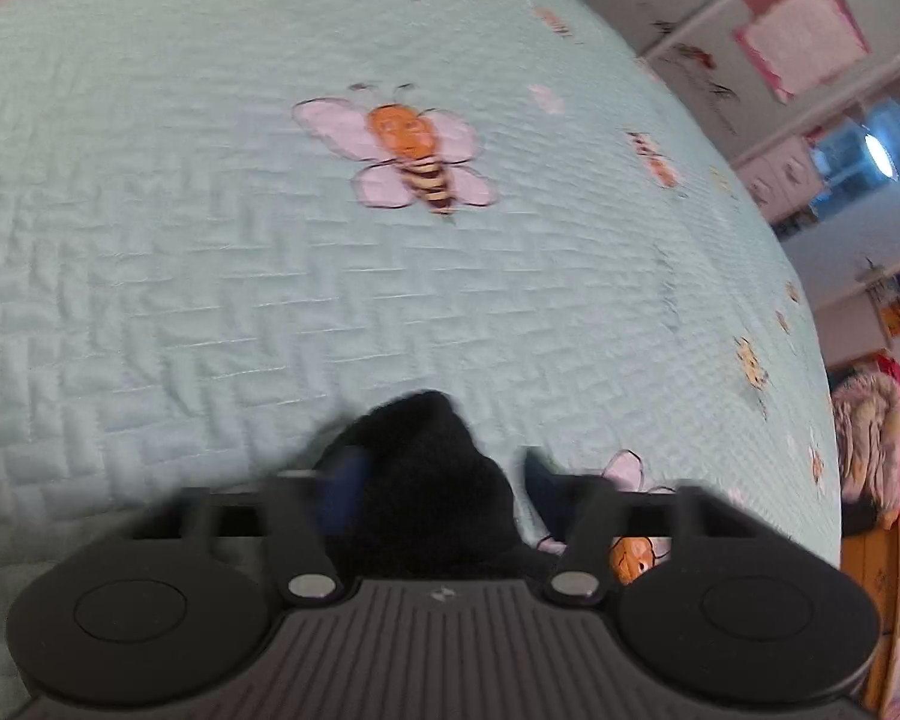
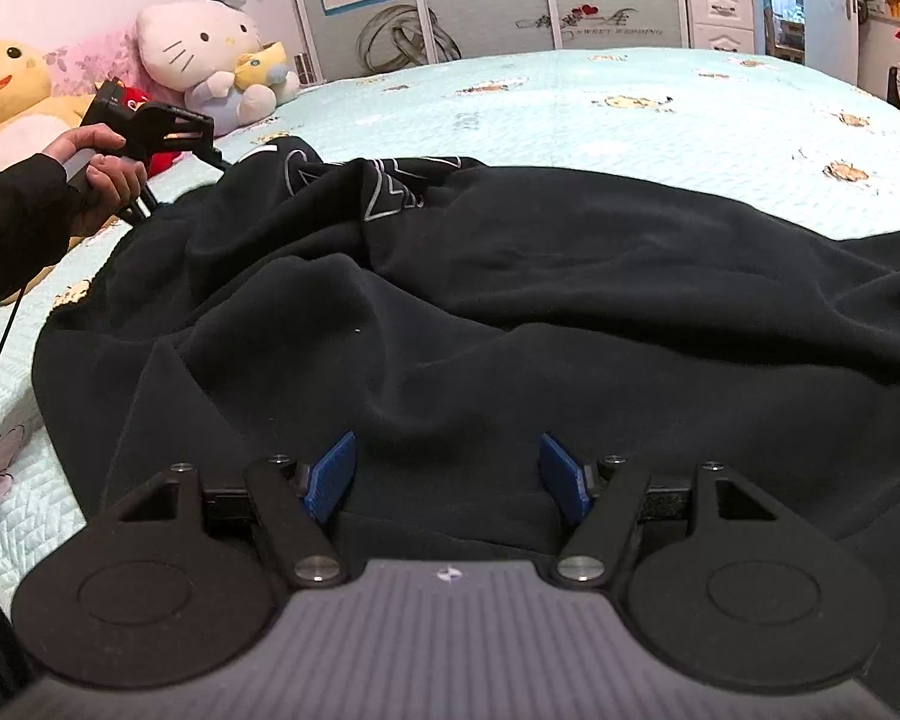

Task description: Fold clothes

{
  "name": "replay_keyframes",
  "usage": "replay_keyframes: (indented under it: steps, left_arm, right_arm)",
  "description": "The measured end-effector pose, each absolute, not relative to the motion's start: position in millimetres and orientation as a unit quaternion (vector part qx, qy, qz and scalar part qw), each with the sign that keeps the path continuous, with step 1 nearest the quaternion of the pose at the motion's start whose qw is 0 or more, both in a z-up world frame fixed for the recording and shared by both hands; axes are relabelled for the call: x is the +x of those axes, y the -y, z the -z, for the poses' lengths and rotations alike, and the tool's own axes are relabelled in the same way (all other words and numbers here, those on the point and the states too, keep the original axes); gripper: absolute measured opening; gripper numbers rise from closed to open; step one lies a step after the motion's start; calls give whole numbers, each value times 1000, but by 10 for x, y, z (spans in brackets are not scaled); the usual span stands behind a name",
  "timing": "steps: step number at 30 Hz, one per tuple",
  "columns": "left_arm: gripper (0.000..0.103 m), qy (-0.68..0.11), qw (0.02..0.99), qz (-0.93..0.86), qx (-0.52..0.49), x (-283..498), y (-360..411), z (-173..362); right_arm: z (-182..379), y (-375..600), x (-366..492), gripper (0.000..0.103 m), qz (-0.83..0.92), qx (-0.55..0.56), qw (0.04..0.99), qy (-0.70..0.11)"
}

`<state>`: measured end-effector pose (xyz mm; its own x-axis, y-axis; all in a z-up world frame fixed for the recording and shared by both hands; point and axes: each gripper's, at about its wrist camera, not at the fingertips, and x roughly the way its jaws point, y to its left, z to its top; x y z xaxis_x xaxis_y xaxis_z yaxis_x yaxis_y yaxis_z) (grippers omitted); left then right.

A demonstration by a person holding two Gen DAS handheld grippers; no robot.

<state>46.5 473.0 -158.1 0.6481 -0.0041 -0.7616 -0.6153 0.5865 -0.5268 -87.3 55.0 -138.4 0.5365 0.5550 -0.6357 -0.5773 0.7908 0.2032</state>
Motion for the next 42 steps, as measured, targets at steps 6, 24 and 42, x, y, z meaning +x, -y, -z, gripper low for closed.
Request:
replay_keyframes:
  steps: [6,24,42]
  left_arm:
    - [14,-287,879,-153,-348,-120,-4121,1008]
    - [5,-177,856,-139,-465,-3535,-3018,1218]
    - [38,-245,847,-187,-433,-3045,-3045,1429]
  right_arm:
    - [1363,-564,-892,68,-324,-13,876,-356]
    - [809,-17,-750,76,-319,199,860,-345]
    - [1455,-897,916,74,-194,376,749,-510]
